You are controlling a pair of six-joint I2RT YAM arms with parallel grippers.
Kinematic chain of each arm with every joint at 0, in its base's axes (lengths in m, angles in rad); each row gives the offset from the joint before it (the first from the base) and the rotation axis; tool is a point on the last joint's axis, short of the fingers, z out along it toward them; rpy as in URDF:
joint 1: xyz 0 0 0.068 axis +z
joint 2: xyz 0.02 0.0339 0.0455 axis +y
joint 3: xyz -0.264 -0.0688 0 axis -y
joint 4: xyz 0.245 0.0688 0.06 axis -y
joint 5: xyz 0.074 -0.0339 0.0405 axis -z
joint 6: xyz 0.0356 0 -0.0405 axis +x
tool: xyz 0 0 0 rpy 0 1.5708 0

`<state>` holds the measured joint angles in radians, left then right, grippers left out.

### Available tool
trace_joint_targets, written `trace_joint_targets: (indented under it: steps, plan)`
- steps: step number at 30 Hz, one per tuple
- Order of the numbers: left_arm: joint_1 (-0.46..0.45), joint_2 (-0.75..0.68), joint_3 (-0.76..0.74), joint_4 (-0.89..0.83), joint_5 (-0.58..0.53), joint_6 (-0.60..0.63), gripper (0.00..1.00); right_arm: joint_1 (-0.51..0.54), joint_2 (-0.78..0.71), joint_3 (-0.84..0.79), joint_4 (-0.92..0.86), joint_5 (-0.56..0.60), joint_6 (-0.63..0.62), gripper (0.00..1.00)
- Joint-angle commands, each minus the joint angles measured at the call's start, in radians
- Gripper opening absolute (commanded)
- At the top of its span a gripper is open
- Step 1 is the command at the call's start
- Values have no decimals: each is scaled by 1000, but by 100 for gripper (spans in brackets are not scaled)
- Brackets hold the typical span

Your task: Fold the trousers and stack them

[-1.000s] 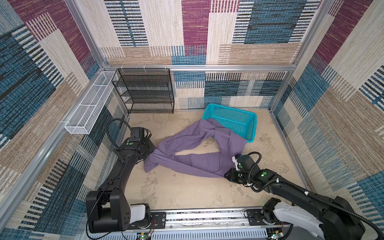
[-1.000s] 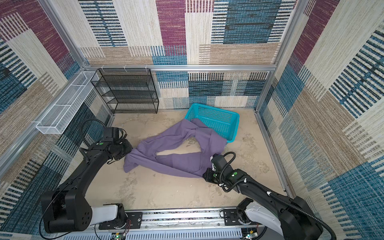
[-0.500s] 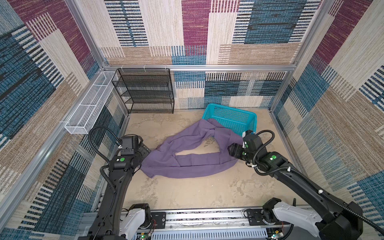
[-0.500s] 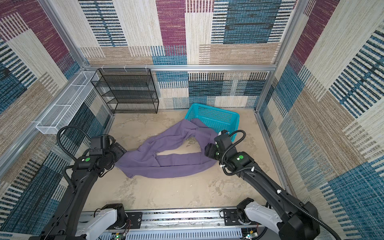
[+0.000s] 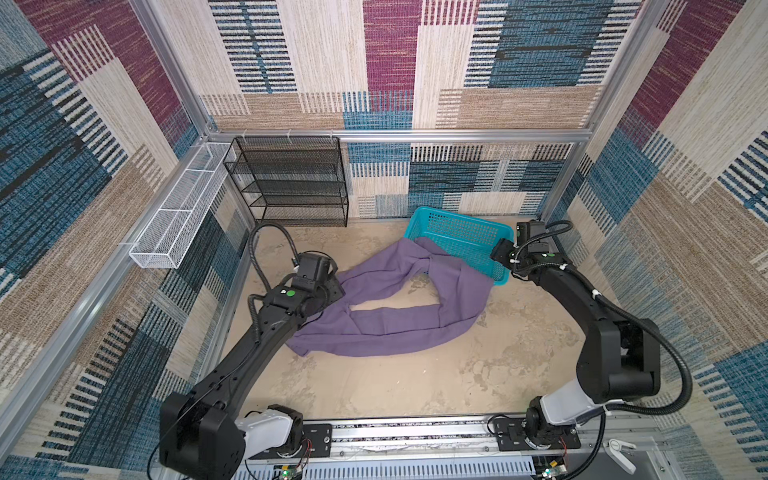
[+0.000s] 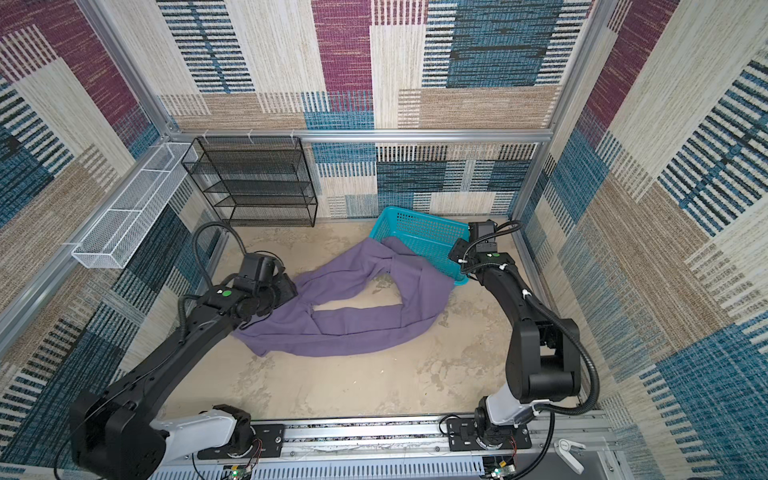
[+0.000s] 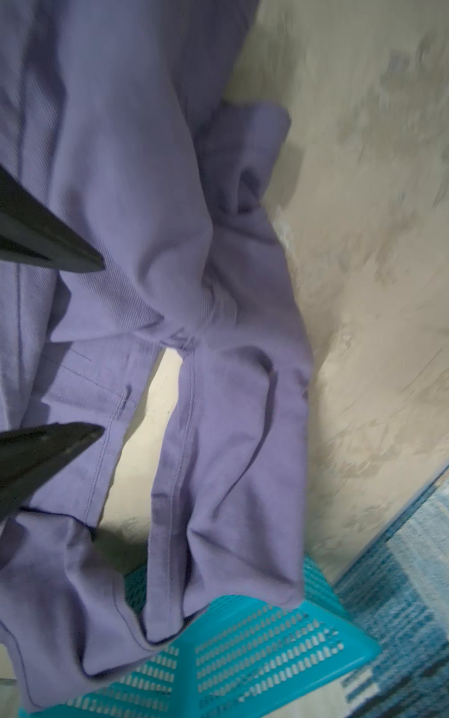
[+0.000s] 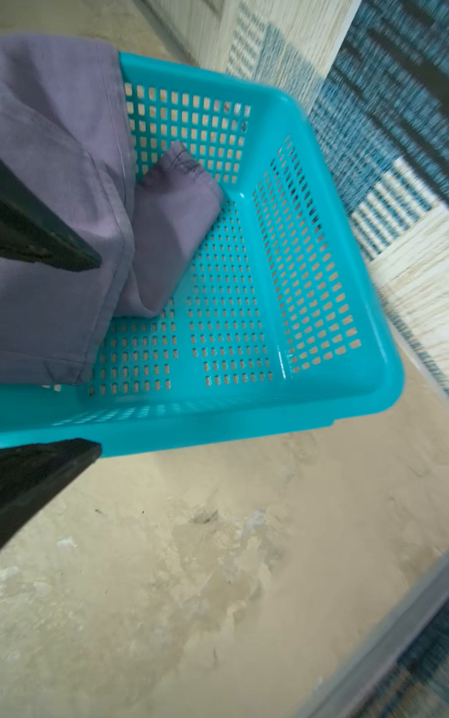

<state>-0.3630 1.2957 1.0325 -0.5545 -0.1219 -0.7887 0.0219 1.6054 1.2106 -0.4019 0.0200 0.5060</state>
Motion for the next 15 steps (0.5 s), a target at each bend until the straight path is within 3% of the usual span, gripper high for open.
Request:
trace_joint_targets:
  steps: [1, 6, 13, 15]
  plan:
    - [-54, 111, 19, 198, 48, 44, 75, -29, 65, 35, 53, -71, -32, 69]
    - [-88, 305, 75, 258, 81, 68, 76, -74, 177, 116, 36, -89, -49, 62]
    - [-89, 412, 18, 266, 34, 47, 75, -89, 259, 207, 16, -104, -85, 62]
    - [-88, 435, 6, 256, 20, 34, 73, -89, 288, 235, 4, -106, -93, 57]
